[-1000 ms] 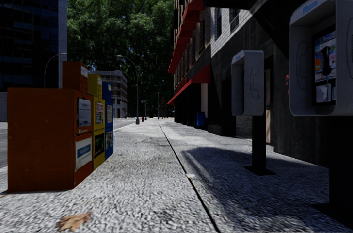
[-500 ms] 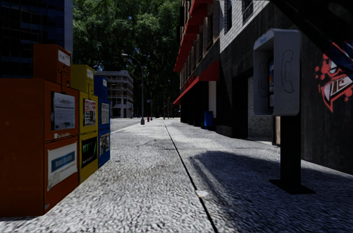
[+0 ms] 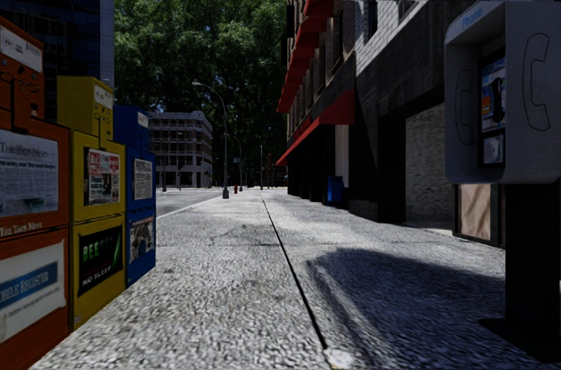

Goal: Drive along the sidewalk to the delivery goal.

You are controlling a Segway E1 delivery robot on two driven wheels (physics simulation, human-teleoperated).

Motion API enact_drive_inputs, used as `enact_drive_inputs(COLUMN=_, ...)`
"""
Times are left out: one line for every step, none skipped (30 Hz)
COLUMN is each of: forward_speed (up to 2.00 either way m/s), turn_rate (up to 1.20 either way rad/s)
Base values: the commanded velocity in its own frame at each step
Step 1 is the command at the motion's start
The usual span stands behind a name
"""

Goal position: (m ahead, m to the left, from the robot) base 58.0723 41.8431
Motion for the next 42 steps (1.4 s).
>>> enact_drive_inputs(forward_speed=1.14, turn_rate=0.49)
enact_drive_inputs(forward_speed=1.14, turn_rate=0.51)
enact_drive_inputs(forward_speed=1.14, turn_rate=0.11)
enact_drive_inputs(forward_speed=1.14, turn_rate=0.11)
enact_drive_inputs(forward_speed=1.14, turn_rate=0.04)
enact_drive_inputs(forward_speed=1.14, turn_rate=0.01)
enact_drive_inputs(forward_speed=1.14, turn_rate=0.00)
enact_drive_inputs(forward_speed=1.14, turn_rate=0.00)
enact_drive_inputs(forward_speed=1.14, turn_rate=0.00)
enact_drive_inputs(forward_speed=1.14, turn_rate=0.00)
enact_drive_inputs(forward_speed=1.14, turn_rate=0.00)
enact_drive_inputs(forward_speed=1.14, turn_rate=0.00)
enact_drive_inputs(forward_speed=1.14, turn_rate=0.00)
enact_drive_inputs(forward_speed=1.14, turn_rate=0.00)
enact_drive_inputs(forward_speed=1.14, turn_rate=0.00)
enact_drive_inputs(forward_speed=1.14, turn_rate=0.00)
enact_drive_inputs(forward_speed=1.14, turn_rate=0.00)
enact_drive_inputs(forward_speed=1.14, turn_rate=0.00)
enact_drive_inputs(forward_speed=1.14, turn_rate=0.00)
enact_drive_inputs(forward_speed=1.14, turn_rate=0.00)
enact_drive_inputs(forward_speed=1.14, turn_rate=0.00)
enact_drive_inputs(forward_speed=1.14, turn_rate=0.00)
enact_drive_inputs(forward_speed=1.14, turn_rate=0.00)
enact_drive_inputs(forward_speed=1.14, turn_rate=0.00)
enact_drive_inputs(forward_speed=1.14, turn_rate=0.00)
enact_drive_inputs(forward_speed=1.14, turn_rate=0.00)
enact_drive_inputs(forward_speed=1.14, turn_rate=0.00)
enact_drive_inputs(forward_speed=1.14, turn_rate=0.00)
enact_drive_inputs(forward_speed=1.14, turn_rate=0.00)
enact_drive_inputs(forward_speed=1.14, turn_rate=0.00)
enact_drive_inputs(forward_speed=1.14, turn_rate=0.00)
enact_drive_inputs(forward_speed=1.14, turn_rate=0.00)
enact_drive_inputs(forward_speed=1.14, turn_rate=0.00)
enact_drive_inputs(forward_speed=1.14, turn_rate=0.00)
enact_drive_inputs(forward_speed=1.14, turn_rate=0.00)
enact_drive_inputs(forward_speed=1.14, turn_rate=0.00)
enact_drive_inputs(forward_speed=1.14, turn_rate=0.00)
enact_drive_inputs(forward_speed=1.14, turn_rate=0.00)
enact_drive_inputs(forward_speed=1.14, turn_rate=0.00)
enact_drive_inputs(forward_speed=1.14, turn_rate=0.00)
enact_drive_inputs(forward_speed=1.14, turn_rate=0.00)
enact_drive_inputs(forward_speed=1.14, turn_rate=0.00)
